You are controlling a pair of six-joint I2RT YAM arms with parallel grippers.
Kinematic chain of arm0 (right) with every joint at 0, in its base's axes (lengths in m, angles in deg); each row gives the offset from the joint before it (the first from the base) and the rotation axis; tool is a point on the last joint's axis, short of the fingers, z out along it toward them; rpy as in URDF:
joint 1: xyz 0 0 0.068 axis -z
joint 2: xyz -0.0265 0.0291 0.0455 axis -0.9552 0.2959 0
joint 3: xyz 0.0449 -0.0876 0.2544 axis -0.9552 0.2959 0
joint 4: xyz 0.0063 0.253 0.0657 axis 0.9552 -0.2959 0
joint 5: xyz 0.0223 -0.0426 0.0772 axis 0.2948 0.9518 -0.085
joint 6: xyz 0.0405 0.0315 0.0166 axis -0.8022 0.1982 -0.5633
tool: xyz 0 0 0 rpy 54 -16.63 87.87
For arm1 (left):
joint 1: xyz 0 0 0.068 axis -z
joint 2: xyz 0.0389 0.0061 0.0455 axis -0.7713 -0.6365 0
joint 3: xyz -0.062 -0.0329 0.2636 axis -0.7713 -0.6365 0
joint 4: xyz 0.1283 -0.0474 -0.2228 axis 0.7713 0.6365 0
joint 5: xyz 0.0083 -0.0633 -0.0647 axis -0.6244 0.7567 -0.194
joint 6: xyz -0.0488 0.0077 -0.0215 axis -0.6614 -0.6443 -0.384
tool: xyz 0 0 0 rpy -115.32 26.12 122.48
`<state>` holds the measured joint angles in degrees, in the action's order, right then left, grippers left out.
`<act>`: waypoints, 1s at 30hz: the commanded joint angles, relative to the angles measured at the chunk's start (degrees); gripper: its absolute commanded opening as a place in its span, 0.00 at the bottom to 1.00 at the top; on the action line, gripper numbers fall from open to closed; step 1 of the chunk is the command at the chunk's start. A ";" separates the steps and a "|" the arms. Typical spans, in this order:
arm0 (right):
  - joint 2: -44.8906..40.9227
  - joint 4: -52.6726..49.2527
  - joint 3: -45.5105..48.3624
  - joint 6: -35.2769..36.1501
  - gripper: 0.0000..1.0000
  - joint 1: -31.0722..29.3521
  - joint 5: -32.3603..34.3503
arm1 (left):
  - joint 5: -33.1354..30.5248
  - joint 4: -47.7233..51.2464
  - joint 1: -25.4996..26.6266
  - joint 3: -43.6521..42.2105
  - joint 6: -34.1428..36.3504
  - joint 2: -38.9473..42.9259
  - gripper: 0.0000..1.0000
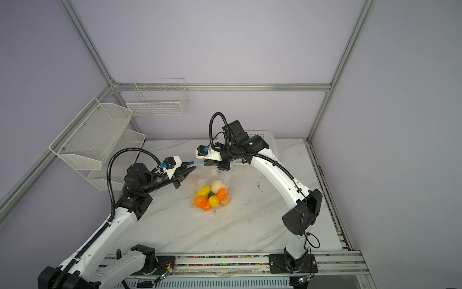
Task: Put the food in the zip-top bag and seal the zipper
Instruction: 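Pull the zipper with the left gripper away from the right gripper's slider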
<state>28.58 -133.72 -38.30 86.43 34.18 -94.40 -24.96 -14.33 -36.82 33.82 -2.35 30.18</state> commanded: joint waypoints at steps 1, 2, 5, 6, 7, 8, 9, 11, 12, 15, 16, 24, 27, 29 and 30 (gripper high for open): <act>0.16 -1.93 -1.85 0.24 0.07 0.20 -1.07 | 0.62 -1.67 0.32 3.13 -0.84 0.09 0.21; 0.07 -1.95 -1.85 0.13 0.07 0.19 -1.07 | 0.69 -1.67 0.31 3.13 -0.75 0.01 0.18; 0.14 -1.75 -1.85 0.13 0.07 0.19 -1.02 | 0.65 -1.59 0.28 3.30 -0.90 -0.18 0.11; 0.16 -1.75 -1.85 0.15 0.07 0.16 -1.06 | 0.62 -1.45 0.29 3.30 -0.90 -0.18 0.09; 0.16 -1.75 -1.93 0.13 0.07 0.20 -0.99 | 0.46 -1.28 0.28 3.35 -0.80 -0.09 0.06; 0.24 -1.74 -1.86 0.13 0.07 0.20 -0.97 | 0.28 -1.11 0.30 3.34 -0.61 -0.01 0.04; 0.25 -1.75 -1.91 0.11 0.07 0.20 -0.99 | 0.10 -0.80 0.32 3.38 -0.49 0.07 0.02; 0.24 -1.69 -1.92 0.11 0.07 0.20 -0.89 | -0.63 0.01 0.26 3.48 0.18 0.47 0.00; 0.24 -1.70 -1.91 0.18 0.07 0.20 -0.85 | -0.99 0.35 0.32 3.52 0.48 0.59 0.00; 0.25 -1.75 -1.92 0.28 0.07 0.20 -0.64 | -1.58 1.73 0.31 3.59 1.57 1.33 0.00; 0.22 -1.67 -1.86 0.34 0.07 0.20 -0.48 | -1.85 2.15 0.25 3.58 2.10 1.72 0.00; -0.21 -1.75 -2.13 0.29 0.08 0.20 0.04 | -8.93 2.76 0.25 0.76 4.07 5.81 0.00; -0.47 -1.69 -1.97 0.37 0.08 0.20 0.66 | -10.91 4.49 0.18 0.83 5.61 6.48 0.00; -0.54 -1.66 -1.99 0.30 0.09 0.18 0.94 | -12.21 5.14 0.14 0.69 6.27 6.88 0.00; -0.61 -1.70 -2.00 0.32 0.09 0.20 1.03 | -12.94 5.32 0.11 0.58 6.53 6.99 0.00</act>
<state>28.60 -133.68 -39.09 86.41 33.79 -94.75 -33.20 -8.43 -36.23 33.79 2.00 35.51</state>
